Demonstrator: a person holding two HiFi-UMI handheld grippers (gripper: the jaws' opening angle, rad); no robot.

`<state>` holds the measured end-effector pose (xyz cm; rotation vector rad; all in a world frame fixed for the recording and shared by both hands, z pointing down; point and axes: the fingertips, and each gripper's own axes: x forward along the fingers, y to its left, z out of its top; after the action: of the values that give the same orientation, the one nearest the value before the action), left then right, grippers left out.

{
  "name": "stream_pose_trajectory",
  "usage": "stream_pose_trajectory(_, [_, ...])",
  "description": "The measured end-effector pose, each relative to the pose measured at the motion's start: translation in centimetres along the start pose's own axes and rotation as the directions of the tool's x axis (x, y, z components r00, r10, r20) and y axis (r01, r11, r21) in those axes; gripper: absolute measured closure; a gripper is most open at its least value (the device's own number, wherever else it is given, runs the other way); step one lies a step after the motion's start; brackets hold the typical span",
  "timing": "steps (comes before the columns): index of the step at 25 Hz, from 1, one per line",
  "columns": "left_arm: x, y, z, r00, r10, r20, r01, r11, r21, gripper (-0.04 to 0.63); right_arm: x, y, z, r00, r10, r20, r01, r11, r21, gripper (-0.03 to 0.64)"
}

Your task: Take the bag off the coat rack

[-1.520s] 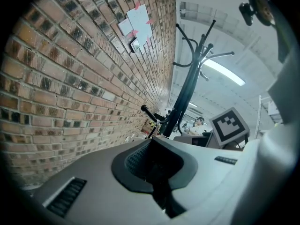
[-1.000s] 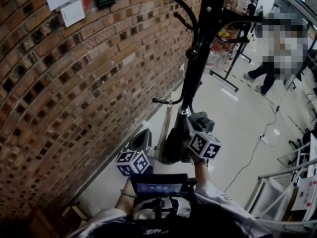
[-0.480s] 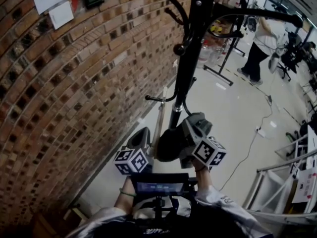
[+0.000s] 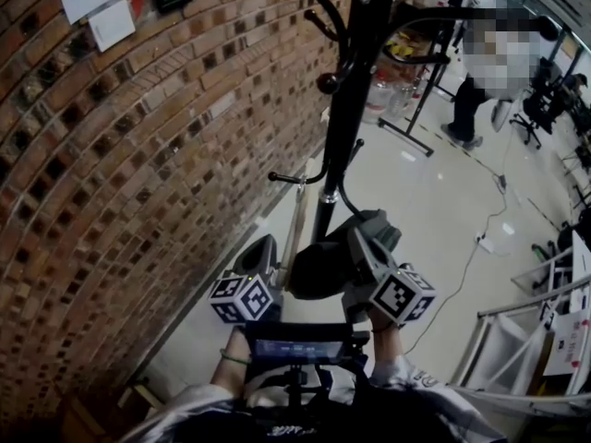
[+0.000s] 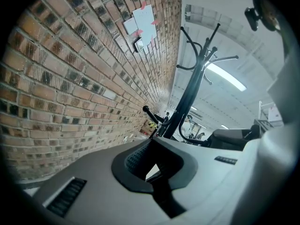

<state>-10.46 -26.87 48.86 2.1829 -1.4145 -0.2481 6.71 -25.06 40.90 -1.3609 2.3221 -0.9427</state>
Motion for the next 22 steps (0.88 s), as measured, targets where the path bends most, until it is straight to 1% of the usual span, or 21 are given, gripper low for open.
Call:
stream_pose_trajectory(3, [-0.1, 0.0, -0.3, 1.000, -0.002, -0.006, 0.002, 1.000, -0.006, 0.588, -1.3, -0.5, -0.6, 1.000, -0.007, 0.001, 0.007, 1.000, 0.016, 0.583])
stream_pose_trajectory(13, [0.2, -1.4, -1.8, 0.999, -0.028, -0.041, 0.028, 1.000, 0.007, 0.588, -3.9, -3.4, -5.0, 0.989, -0.101, -0.106, 0.102, 0.995, 0.006, 0.583])
stream_pose_trajectory(22, [0.2, -2.8, -2.9, 0.997, -0.042, -0.067, 0.044, 0.999, 0.025, 0.588, -5.8, -5.9, -6.9, 0.980, -0.146, -0.133, 0.150, 0.988, 0.021, 0.583])
